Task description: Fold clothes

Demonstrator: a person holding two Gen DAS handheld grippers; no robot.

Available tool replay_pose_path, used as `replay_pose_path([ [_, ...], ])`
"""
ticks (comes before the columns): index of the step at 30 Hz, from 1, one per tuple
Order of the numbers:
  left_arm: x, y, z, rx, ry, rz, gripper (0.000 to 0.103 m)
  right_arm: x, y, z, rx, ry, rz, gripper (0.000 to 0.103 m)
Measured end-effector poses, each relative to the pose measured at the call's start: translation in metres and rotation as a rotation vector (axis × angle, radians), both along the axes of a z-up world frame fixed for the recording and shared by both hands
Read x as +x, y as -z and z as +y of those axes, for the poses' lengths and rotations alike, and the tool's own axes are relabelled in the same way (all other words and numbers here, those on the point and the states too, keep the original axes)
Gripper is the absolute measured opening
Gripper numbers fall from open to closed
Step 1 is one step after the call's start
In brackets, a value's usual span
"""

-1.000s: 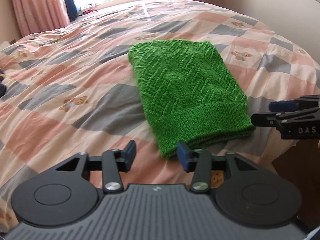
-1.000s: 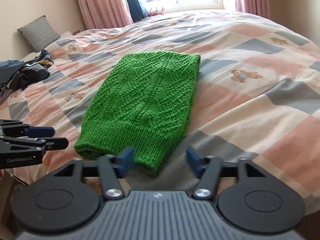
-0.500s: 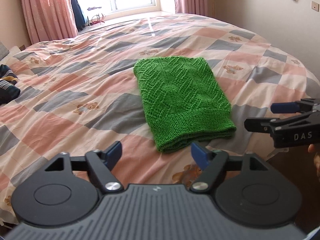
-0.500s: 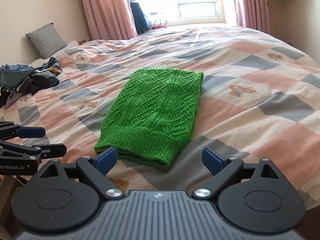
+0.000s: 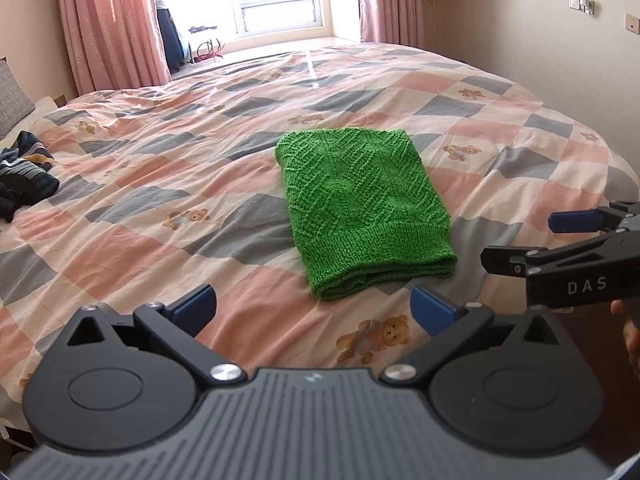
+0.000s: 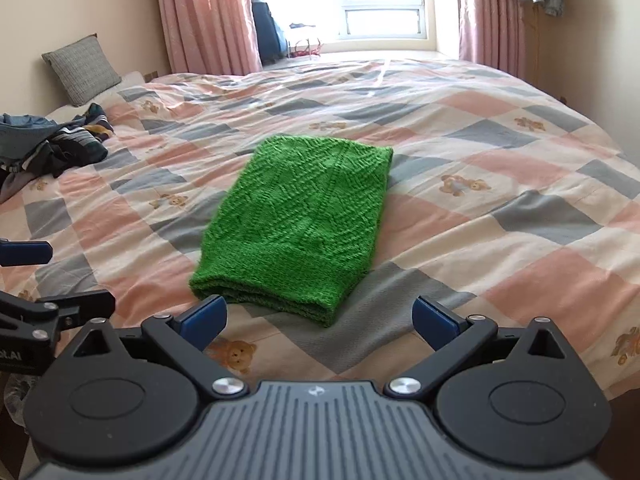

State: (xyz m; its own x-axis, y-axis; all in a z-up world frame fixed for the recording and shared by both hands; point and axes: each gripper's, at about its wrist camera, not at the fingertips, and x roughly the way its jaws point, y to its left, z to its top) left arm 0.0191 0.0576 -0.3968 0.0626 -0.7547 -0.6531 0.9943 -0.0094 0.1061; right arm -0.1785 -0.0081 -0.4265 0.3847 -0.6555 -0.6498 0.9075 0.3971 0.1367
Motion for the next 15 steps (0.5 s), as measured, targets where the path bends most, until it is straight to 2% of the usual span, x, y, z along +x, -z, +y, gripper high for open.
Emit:
replay_pose_path([
  [15,-0.010,-0.006,0.016,-0.025,0.014,-0.004,0.102,-0.001,-0.007,0.015,-0.029,-0.001,-0.021,0.102],
])
